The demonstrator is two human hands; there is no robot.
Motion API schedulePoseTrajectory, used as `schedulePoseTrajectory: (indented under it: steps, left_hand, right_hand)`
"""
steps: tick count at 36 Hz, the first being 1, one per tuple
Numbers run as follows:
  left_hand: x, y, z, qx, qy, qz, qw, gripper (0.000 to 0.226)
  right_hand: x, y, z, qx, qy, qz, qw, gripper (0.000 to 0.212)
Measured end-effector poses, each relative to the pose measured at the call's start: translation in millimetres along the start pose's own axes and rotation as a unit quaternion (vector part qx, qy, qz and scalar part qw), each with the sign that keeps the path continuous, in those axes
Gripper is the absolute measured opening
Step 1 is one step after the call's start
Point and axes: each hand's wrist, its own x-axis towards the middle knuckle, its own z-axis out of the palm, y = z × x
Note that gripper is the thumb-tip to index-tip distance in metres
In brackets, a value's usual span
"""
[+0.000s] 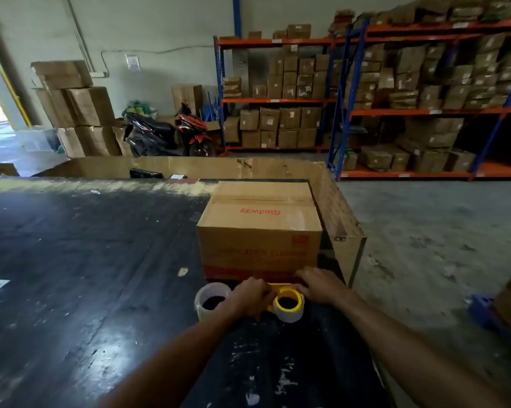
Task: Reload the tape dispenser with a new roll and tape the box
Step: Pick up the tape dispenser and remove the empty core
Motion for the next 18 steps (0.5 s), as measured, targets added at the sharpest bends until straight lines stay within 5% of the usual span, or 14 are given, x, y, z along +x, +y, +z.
schedulePoseTrajectory:
  steps: [5,8,18]
  left_hand:
    - [-3.0,10.1,33.2,-0.062,-0.053,-0.117,0.990,0.051]
    - [-4.0,19.0,51.7,-0.189,-0.083,-0.184,0.961,0.049]
    - [-9.6,27.9,83.2,-0.404,0.034,-0.240,0.882,0.028]
  right_hand:
    - [-12.3,-1.6,15.3,0.078,-0.022,0.002,0.997,0.033]
    - [-16.2,-0.7,25.8,0.145,-0.022,0.017,0.989,0.024]
    - [-24.4,3.1,35.3,0.276,-0.065,0.049,0.958,0.026]
